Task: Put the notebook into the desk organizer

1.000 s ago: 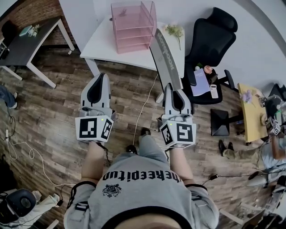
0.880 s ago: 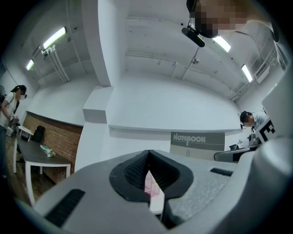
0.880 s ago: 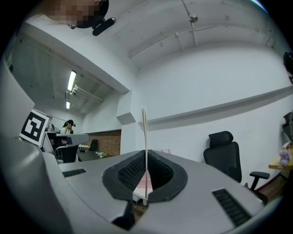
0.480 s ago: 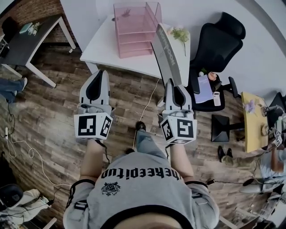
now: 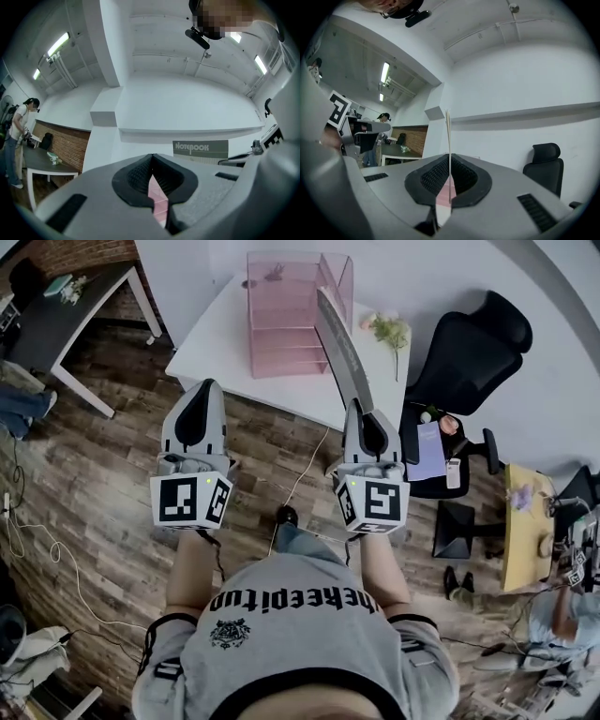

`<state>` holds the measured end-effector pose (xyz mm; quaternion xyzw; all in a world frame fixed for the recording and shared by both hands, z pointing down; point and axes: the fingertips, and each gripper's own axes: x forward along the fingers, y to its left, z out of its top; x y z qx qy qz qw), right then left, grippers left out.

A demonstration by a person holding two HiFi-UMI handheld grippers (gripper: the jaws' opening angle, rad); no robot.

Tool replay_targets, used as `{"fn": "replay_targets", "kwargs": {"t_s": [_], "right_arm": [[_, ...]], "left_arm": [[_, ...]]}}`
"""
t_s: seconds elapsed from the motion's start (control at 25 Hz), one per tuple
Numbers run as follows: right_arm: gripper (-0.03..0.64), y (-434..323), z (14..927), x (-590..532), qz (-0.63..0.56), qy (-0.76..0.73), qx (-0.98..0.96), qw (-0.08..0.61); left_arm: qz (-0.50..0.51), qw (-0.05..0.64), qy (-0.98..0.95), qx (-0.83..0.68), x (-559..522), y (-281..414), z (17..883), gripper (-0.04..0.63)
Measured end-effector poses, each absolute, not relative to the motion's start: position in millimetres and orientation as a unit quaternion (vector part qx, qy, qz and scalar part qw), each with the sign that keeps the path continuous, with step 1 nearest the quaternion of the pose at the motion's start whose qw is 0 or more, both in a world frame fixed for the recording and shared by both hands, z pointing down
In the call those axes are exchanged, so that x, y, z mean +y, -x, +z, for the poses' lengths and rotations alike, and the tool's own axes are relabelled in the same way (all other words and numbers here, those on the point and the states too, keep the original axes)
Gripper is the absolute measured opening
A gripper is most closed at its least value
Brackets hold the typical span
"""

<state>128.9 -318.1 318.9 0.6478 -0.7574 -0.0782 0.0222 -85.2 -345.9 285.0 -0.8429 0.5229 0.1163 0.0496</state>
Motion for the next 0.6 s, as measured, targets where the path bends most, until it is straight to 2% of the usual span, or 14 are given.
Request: {"fn": "replay_targets", "kwargs": {"t_s": [0.28,0.6], "right_arm": [[0.009,-130,339,-360,-0.155,-0.619,-0.761,0.115],[0.009,-120,373,-382,-0.272,-0.568,-0.734,0.254]], "left_arm": [[0.109,0.044,0.831,0.544,-376,86,295,0.005],[0.098,0.034,0.821,0.562,-393,92,309,0.005]]}}
